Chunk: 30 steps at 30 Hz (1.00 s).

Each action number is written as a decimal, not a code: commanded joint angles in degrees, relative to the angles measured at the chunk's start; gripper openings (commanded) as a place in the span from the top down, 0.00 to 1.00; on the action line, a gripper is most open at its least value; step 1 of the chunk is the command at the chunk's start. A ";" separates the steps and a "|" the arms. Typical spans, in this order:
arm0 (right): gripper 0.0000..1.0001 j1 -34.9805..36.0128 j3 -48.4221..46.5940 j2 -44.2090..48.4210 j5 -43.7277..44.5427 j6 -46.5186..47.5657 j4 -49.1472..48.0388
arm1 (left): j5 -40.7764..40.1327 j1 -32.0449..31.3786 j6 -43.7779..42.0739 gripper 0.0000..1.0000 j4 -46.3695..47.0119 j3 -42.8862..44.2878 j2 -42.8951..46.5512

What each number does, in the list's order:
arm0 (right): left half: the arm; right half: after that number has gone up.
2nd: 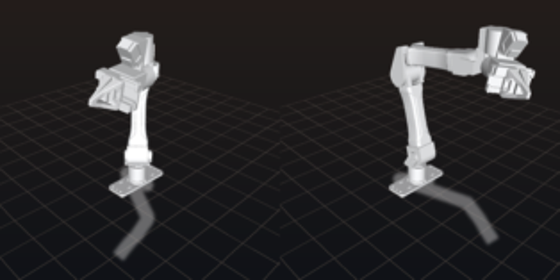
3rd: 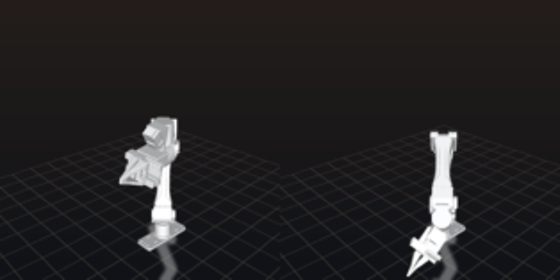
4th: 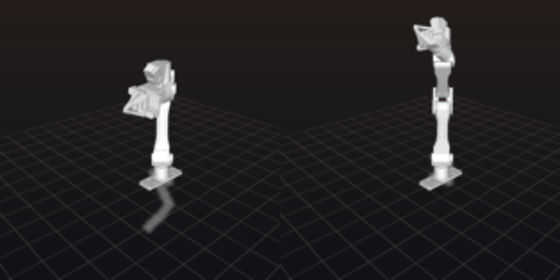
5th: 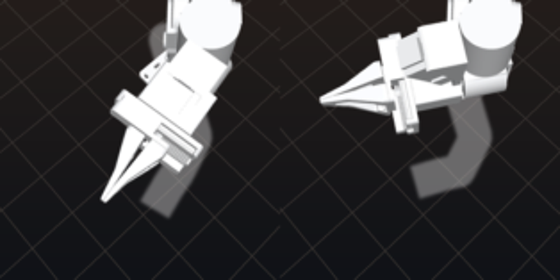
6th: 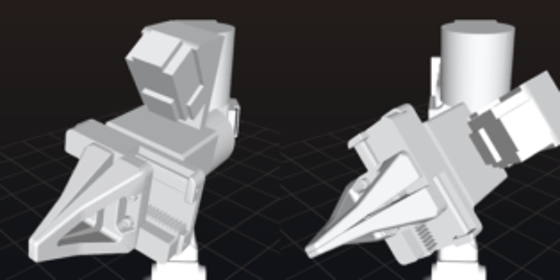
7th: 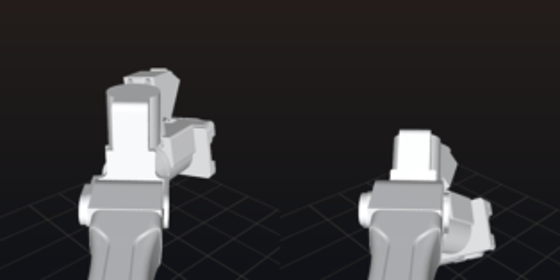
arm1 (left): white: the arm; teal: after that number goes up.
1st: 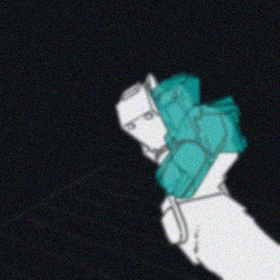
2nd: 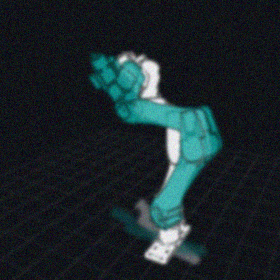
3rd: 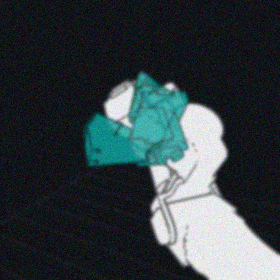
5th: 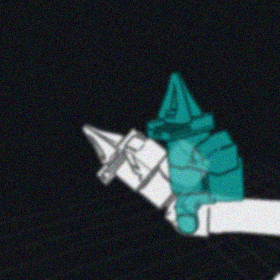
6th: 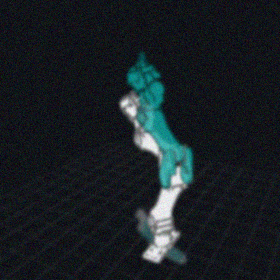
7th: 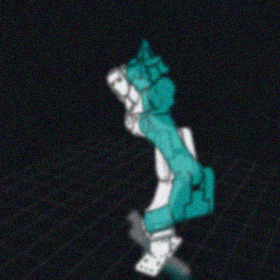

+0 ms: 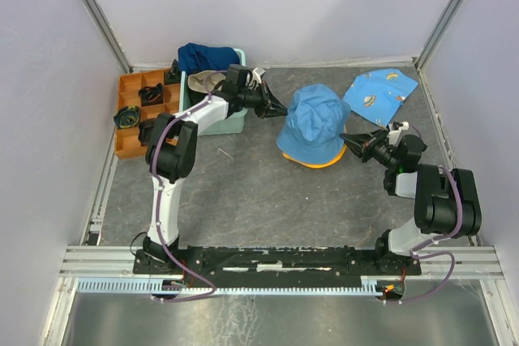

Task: Stack the hats

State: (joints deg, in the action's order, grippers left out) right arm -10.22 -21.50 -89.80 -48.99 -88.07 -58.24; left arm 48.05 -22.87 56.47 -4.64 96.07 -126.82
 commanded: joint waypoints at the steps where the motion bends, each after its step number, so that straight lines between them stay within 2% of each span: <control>1: 1.00 0.23 -0.66 3.51 -0.33 8.49 11.74 | -1.44 -0.12 -1.89 0.97 -4.97 0.35 -1.17; 8: 1.00 0.28 -3.27 7.45 0.26 21.01 31.79 | -2.97 -0.04 -4.19 0.97 -5.62 -3.07 0.35; 12: 1.00 0.28 -3.83 8.99 1.64 26.62 39.69 | -3.53 0.35 -6.34 0.97 -7.58 -3.79 1.29; 30: 1.00 -2.75 -10.82 3.67 9.86 34.33 50.91 | -5.47 1.78 -11.66 0.97 -11.09 -8.34 0.41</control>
State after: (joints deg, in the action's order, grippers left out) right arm -11.51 -31.27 -83.96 -44.99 -58.83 -15.05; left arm 46.61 -22.96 49.82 -6.63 91.42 -123.94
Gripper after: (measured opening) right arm 0.015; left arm 0.043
